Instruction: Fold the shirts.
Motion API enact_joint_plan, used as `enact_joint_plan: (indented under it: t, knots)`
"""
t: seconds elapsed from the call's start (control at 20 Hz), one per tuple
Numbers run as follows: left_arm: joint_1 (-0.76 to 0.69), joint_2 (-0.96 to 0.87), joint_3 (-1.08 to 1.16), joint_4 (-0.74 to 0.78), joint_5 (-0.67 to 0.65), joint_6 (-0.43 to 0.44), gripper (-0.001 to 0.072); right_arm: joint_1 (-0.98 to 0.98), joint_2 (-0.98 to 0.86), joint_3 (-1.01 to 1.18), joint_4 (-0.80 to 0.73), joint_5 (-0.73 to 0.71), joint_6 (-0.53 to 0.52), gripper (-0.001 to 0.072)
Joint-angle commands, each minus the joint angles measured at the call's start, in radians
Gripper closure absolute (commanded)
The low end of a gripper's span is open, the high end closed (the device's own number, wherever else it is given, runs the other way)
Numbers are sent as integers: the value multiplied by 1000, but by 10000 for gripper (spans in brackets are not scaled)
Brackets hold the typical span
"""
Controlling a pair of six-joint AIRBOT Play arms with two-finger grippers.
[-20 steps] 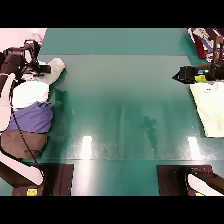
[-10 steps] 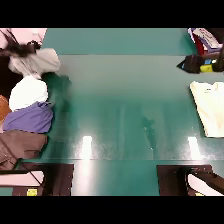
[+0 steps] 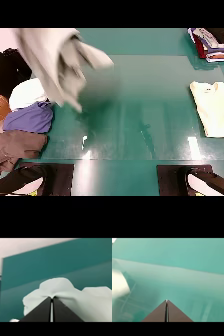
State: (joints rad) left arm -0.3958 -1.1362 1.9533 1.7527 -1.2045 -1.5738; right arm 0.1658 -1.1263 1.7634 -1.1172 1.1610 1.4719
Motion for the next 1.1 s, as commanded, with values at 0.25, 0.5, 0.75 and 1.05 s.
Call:
enact_joint_plan:
  t: [0.25,0.5,0.75,1.05]
  knots:
    - [-308,-209,-288,-235,-39,102,679,1,4,63,0,105,0,692]
    - [-120,-230,-285,-162,-81,78,211,1,3,63,-2,126,0,692]
    - [125,-158,-408,-381,-262,63,212,1,2,63,-3,129,0,692]
    - [117,15,-974,-694,-55,63,211,1,0,63,-3,130,0,692]
